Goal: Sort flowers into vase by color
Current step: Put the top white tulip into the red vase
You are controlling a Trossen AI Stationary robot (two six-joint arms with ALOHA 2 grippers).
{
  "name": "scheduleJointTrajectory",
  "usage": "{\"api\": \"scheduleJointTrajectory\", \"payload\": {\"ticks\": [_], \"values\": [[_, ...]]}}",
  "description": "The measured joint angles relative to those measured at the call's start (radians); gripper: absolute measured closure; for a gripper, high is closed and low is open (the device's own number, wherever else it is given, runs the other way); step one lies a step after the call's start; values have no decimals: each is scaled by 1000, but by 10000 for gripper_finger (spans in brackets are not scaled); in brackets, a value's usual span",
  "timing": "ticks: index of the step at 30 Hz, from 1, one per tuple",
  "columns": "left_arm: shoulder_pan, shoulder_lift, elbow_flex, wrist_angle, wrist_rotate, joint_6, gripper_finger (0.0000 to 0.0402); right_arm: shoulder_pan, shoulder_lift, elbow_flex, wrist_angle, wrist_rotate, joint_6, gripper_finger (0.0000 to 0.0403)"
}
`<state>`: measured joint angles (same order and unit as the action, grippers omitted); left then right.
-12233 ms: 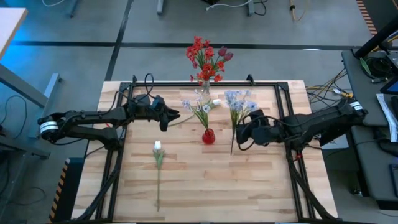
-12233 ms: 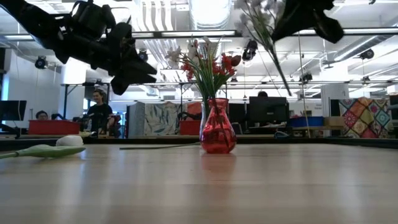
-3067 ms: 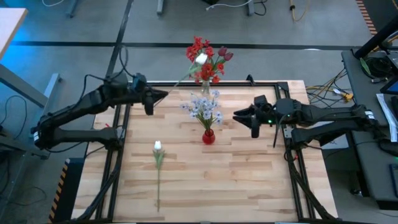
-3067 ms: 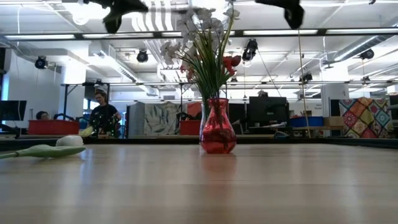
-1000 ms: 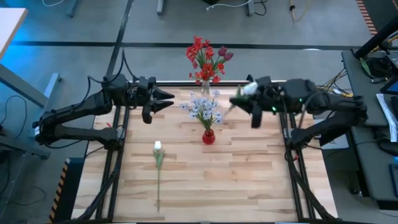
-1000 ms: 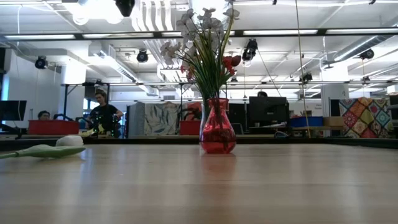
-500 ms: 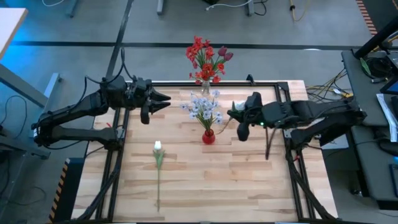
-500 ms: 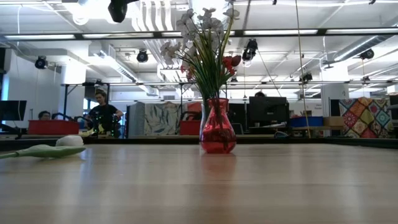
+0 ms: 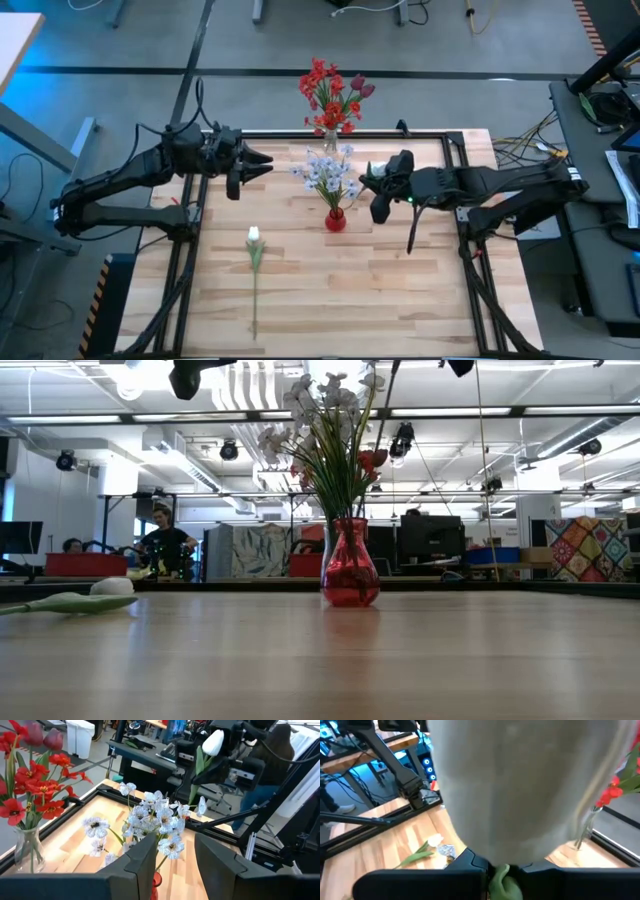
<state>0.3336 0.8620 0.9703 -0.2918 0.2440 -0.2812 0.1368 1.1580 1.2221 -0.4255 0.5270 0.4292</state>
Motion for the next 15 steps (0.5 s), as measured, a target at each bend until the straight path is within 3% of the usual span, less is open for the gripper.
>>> {"api": "scheduleJointTrajectory", "payload": {"ticks": [15], "values": [[0, -6, 0, -74, -2, -23, 281, 0, 110, -2, 28, 5, 43, 388]]}}
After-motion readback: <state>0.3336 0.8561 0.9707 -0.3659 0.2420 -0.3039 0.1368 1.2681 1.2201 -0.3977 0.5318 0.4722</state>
